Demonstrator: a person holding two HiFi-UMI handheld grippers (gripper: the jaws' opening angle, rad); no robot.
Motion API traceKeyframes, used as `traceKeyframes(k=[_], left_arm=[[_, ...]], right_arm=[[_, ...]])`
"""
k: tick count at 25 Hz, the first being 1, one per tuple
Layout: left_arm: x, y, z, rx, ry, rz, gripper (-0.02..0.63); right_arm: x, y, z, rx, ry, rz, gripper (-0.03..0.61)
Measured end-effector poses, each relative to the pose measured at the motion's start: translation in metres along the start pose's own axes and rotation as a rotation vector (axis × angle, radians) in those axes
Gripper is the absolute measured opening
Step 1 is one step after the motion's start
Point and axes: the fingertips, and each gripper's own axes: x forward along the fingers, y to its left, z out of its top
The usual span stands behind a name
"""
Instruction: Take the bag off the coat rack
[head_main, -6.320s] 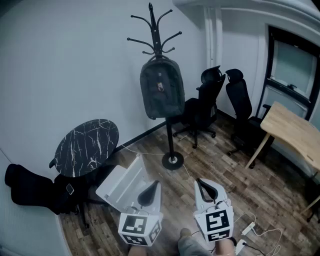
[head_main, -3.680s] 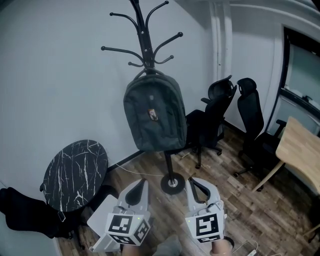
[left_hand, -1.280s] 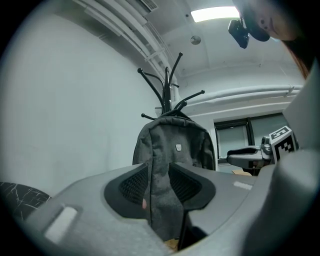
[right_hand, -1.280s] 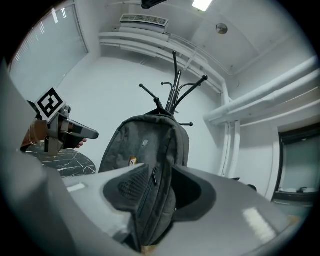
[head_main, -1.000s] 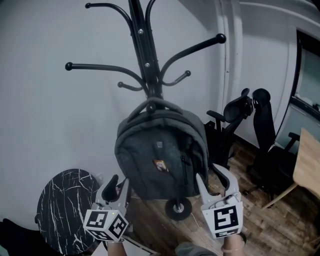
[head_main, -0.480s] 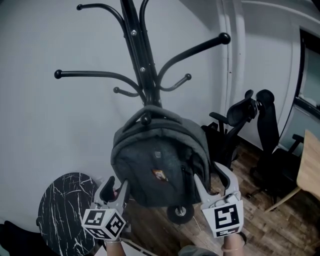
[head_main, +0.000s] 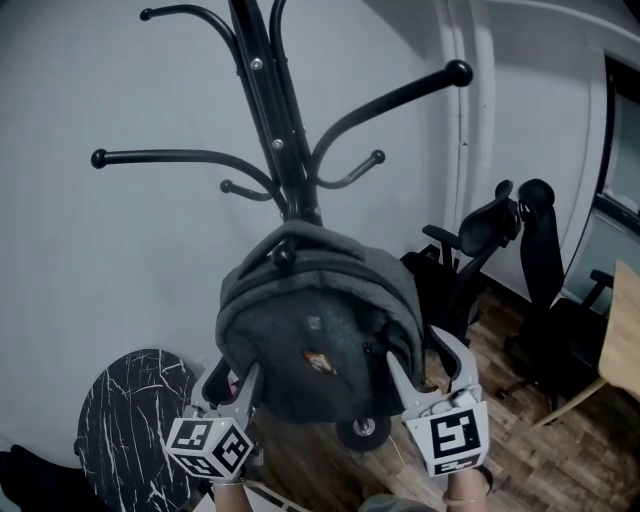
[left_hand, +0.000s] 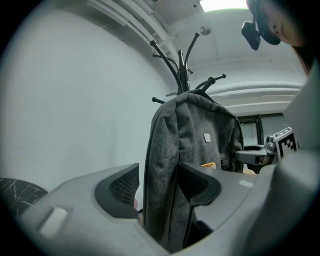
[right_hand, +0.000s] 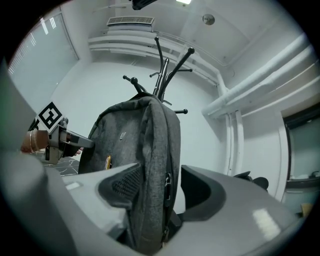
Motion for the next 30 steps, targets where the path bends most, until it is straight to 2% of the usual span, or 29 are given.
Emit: traceKeyframes(k=[8, 13, 17, 30], left_arm=[[0.008, -0.003, 0.001, 0.044, -0.042, 0.039, 0.176], [0.009, -0.007, 0.003, 0.037, -0.067, 0.026, 0.133], [0.007, -0.009, 0.006, 0.04, -0.076, 0.025, 0.104], [-0.007, -0.017, 0.018, 0.055, -0.105, 0.027, 0.077]], right_arm=[[0.007, 0.003, -0.002, -0.018, -0.011, 0.0, 0.218], [0.007, 0.001, 0.0, -0.042, -0.037, -0.015, 0.149], [0.007, 0.003, 0.004, -0.054, -0.056, -0.026, 0.12], [-0.001, 0.007, 0.016, -0.061, -0.098, -0.042, 0.102]])
